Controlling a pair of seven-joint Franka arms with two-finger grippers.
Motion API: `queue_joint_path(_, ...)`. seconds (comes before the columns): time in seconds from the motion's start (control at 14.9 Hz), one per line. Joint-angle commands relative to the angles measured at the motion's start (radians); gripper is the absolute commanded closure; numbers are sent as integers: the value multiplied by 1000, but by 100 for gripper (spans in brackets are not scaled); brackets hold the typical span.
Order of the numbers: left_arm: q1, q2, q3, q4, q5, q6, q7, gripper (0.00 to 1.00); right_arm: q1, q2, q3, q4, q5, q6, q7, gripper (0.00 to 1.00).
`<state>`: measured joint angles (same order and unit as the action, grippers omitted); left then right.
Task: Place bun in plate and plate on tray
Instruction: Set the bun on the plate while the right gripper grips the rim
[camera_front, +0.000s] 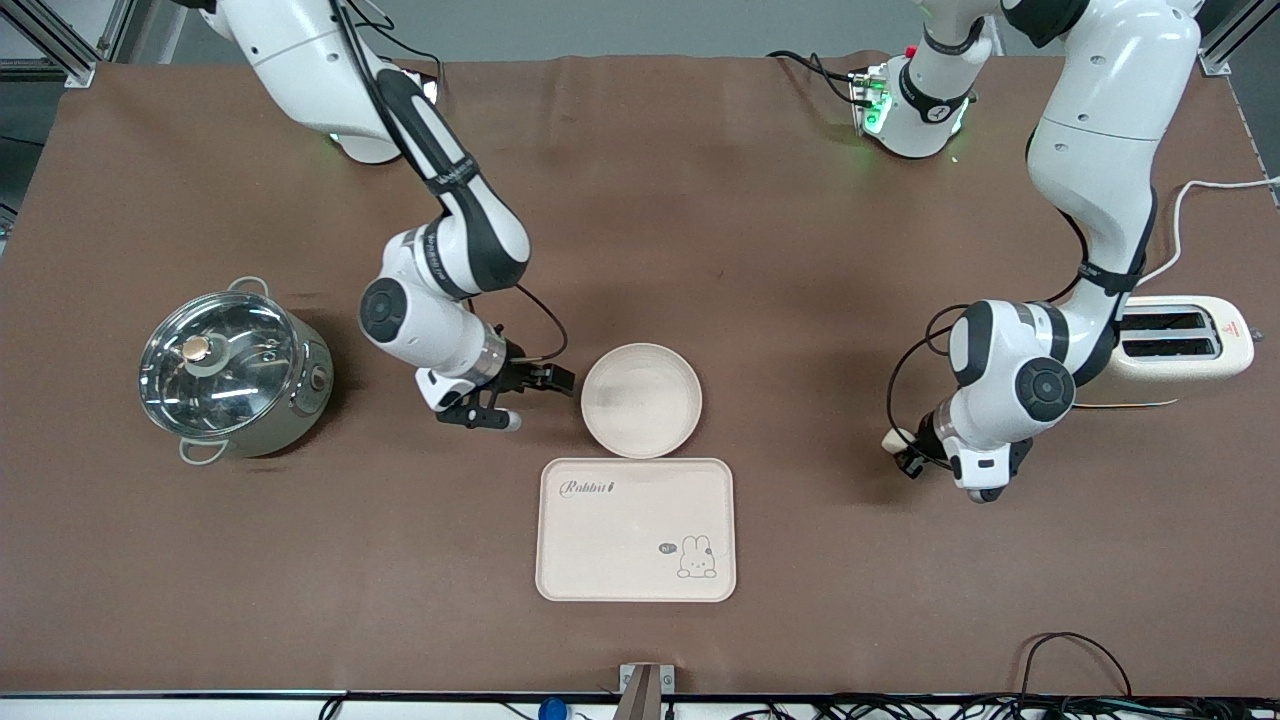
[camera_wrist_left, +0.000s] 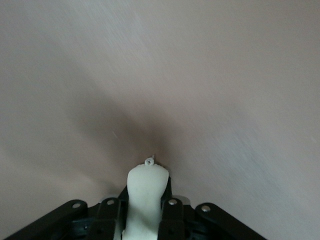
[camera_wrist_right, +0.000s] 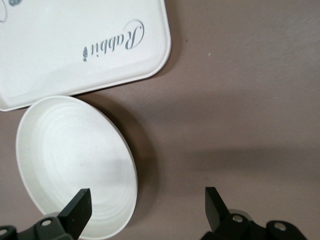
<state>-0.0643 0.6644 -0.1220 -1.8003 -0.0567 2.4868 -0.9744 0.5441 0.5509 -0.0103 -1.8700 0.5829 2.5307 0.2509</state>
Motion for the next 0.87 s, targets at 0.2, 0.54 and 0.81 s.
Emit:
queue_joint_path(0.2,-104,7,-139,90,-25,7,-269,78,72,89,-8,37,25,98,76,13)
queue_joint_path(0.54,-342,136,-127,272,-14,9,-499,69,85,116,-8,57,26,137,88,56)
queue_joint_path(0.81,-430,191,-99,315,-14,42,-538,55,94,116,-8,57,29,140,88,87)
